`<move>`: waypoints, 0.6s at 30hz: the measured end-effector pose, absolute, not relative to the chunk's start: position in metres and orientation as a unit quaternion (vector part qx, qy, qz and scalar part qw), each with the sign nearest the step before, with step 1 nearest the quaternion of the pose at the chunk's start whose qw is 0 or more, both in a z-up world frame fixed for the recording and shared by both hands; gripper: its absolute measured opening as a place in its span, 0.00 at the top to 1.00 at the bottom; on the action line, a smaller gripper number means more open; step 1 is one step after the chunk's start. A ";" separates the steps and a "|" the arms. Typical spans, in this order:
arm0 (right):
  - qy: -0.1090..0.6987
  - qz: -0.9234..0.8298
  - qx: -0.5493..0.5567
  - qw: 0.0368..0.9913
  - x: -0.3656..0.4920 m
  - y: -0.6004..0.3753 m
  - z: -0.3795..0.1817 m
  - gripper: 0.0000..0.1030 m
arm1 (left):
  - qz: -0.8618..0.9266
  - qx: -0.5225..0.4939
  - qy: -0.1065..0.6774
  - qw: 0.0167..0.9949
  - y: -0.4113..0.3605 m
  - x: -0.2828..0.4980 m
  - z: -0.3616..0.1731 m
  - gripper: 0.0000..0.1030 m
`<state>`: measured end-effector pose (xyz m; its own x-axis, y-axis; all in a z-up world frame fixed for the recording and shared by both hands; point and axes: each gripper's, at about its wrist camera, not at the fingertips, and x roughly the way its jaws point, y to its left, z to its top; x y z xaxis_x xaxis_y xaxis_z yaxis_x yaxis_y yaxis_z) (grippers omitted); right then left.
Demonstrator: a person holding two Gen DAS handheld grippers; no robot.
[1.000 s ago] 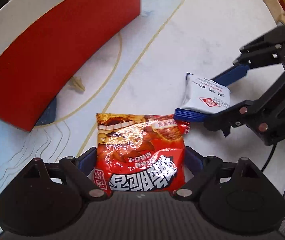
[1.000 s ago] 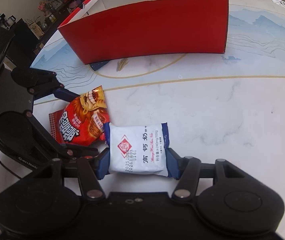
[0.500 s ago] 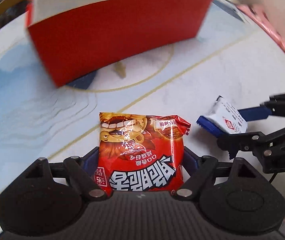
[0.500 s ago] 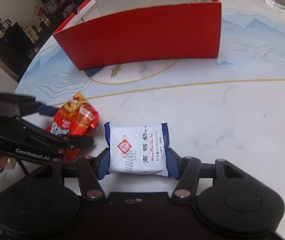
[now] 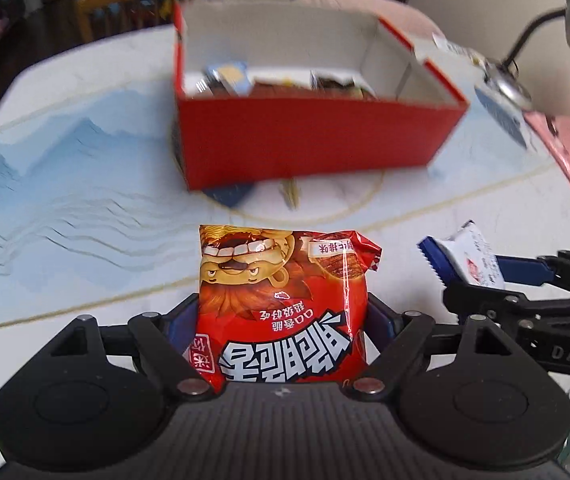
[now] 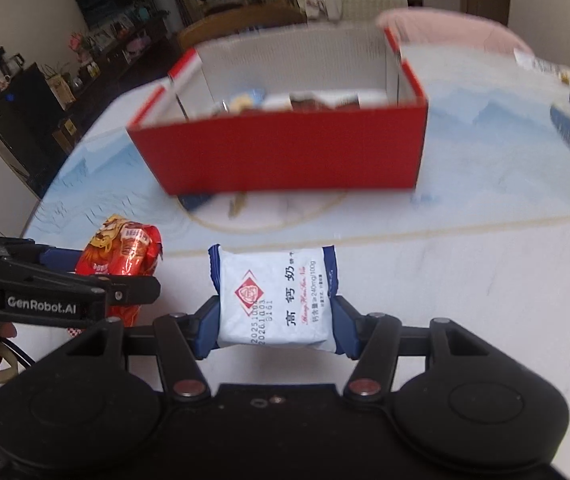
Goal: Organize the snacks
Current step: 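Carry the red chip bag with the left tool while the right tool carries the biscuit packet into the box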
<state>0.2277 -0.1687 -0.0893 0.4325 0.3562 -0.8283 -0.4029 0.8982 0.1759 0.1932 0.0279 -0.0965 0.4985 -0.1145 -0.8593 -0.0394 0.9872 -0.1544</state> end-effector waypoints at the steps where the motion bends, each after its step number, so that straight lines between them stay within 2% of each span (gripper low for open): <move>1: 0.475 0.227 -0.026 0.850 0.229 -0.169 -0.083 0.45 | -0.018 -0.080 0.493 0.866 0.029 0.194 -0.090 0.19; 10: 0.412 0.240 -0.035 0.878 0.261 -0.168 -0.032 0.45 | 0.001 -0.091 0.441 0.893 0.025 0.212 -0.034 0.19; 18: 0.384 0.242 -0.047 0.890 0.302 -0.159 -0.012 0.45 | 0.018 -0.074 0.413 0.908 0.019 0.246 -0.004 0.19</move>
<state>0.3023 -0.1587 -0.0125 0.5870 0.3953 -0.7065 -0.4675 0.8780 0.1029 0.2461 0.0190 -0.0041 0.6589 -0.0277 -0.7518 -0.0943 0.9884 -0.1191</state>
